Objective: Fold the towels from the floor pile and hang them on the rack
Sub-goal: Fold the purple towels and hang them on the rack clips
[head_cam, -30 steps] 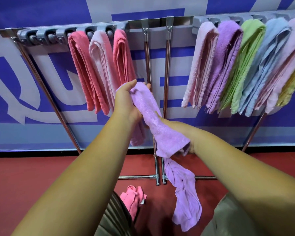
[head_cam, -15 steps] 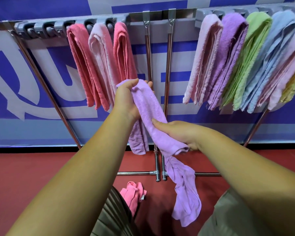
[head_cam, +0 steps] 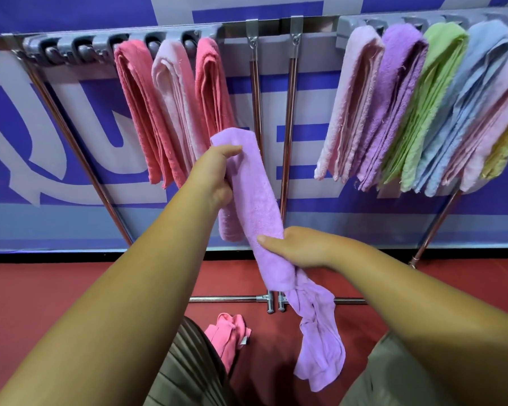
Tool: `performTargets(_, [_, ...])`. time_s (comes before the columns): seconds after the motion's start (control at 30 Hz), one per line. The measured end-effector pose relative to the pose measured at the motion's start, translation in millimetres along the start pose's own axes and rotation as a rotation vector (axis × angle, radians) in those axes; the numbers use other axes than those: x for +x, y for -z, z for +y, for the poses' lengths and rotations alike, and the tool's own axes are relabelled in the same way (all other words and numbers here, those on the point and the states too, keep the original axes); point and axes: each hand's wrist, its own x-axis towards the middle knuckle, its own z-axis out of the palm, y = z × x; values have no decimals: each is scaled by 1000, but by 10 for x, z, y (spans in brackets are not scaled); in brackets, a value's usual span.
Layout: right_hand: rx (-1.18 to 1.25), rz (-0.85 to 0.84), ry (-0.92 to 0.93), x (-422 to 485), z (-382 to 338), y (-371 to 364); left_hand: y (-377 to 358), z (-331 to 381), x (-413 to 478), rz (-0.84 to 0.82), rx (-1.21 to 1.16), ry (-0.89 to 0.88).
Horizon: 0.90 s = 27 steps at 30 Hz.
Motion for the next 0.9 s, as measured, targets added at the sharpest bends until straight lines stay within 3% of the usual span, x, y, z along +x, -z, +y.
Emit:
performTargets(0.27, [227,32,102,61,90,-58,-7,69,-120,-104,71,-44])
performTargets(0.53, [513,-286,28,-80,123,276,-44,194,-356,-284,154,-58])
performTargets(0.6, [490,-136,-13,-113,52,451,-59,247,-401,-324,154,-48])
performTargets(0.7, [281,420,-55,-53,-82,696,-91,309,-443,-397,150,-29])
performTargets(0.77, [299,684,-32,-22,-203,822,-128,323,-457,-463,106,-19])
performTargets(0.9, [357,741,135,6,-440,1023,-186,333,-482,-563,23,4])
